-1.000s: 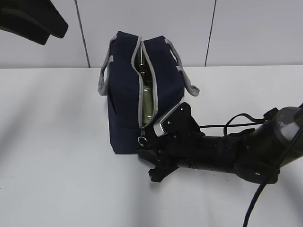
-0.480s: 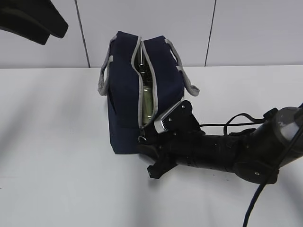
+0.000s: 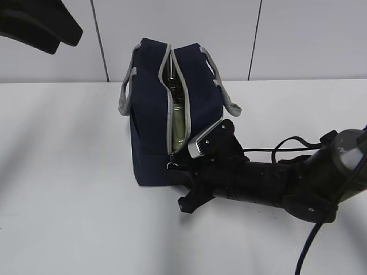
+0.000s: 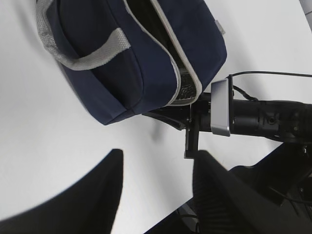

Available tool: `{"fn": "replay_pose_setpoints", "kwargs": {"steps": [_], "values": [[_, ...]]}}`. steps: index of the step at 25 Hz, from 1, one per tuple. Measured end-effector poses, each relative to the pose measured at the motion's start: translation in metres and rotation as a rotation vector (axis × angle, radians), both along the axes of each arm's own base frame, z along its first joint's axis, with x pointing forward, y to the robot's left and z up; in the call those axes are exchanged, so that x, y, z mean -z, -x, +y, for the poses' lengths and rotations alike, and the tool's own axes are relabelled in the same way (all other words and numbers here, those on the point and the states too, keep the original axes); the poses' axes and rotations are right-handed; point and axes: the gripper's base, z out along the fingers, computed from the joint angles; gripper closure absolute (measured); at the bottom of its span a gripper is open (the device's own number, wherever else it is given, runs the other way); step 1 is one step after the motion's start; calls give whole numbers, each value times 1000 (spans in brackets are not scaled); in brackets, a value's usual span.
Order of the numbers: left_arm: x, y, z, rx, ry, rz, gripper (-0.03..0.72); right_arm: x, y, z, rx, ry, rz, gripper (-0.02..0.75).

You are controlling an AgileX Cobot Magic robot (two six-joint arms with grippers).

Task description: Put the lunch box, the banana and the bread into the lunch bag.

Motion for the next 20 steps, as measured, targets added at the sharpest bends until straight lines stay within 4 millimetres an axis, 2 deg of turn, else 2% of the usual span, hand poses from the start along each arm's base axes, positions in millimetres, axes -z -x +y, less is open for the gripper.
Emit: {"fn": "replay_pose_setpoints", "kwargs": {"steps": [10,20], "values": [[0,0,0,0,-1,0,348,-9,16,-6,-28,12,-13,754],[2,-2,0,-2,-1,3,348,-32,20,-4,-76,-5,-87,754]]}}
